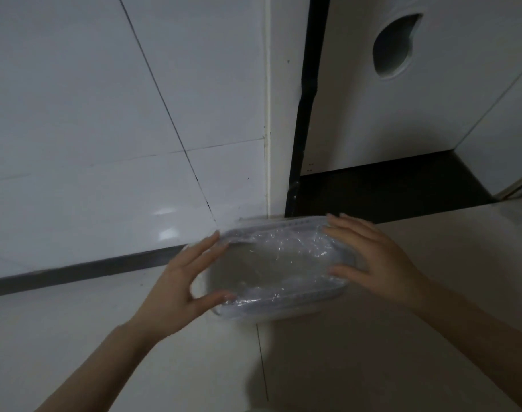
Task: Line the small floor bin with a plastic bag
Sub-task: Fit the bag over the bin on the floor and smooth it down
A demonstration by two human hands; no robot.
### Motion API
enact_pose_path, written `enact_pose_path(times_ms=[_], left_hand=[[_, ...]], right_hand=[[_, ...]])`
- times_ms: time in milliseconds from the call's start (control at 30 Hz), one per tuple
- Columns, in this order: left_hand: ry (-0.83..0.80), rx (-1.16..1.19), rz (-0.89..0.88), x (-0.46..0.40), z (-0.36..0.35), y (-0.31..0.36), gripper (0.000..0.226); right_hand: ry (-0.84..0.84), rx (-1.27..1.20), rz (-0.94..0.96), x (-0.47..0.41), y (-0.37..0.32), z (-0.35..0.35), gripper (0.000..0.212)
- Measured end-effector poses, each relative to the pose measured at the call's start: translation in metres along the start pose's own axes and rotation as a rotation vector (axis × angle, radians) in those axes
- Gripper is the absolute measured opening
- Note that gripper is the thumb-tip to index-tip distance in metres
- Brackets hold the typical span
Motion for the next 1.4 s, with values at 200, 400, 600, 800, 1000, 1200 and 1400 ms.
enact_pose_path(times_ms=[200, 400, 600, 800, 1000, 1200, 1400], left_hand=[[-0.143, -0.176, 0.130, -0.040, -0.033, -0.014, 0.064], [-0.202, 0.091, 0.298, -0.050, -0.046, -0.035, 0.065], [-0.228, 0.403, 0.405, -0.053, -0.052, -0.044, 0.055], [-0.195, 0.469, 0.438, -0.051, -0.058, -0.045, 0.054], [-0.069, 0.426, 0.400, -0.049, -0.045, -0.045, 0.044], [-0.150, 0.419, 0.377, -0.049, -0.053, -0.044, 0.046], [-0.141, 0.408, 0.373, -0.051, -0.056, -0.045, 0.045]], right_hand=[[-0.100, 0.061, -0.261, -0.058, 0.022, -0.029, 0.051], [-0.044, -0.155, -0.378, -0.070, 0.046, -0.031, 0.038], [-0.011, -0.297, -0.521, -0.072, 0.063, -0.030, 0.054], [0.080, -0.450, -0.873, -0.059, 0.098, -0.032, 0.065], [0.044, -0.607, -0.979, -0.036, 0.113, -0.018, 0.020], [0.029, -0.497, -0.782, -0.042, 0.122, -0.012, 0.017], [0.035, -0.665, -0.880, -0.033, 0.131, -0.023, 0.037]])
Point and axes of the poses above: each hand's wrist, its own x-axis away from the middle knuckle, its own z-axis out of the back of the hand, y = z × x, the point moved 7 cm from there along -x, towards the middle knuckle, and after that the axes turned 14 degrees about -x, right-handed, at the moved point
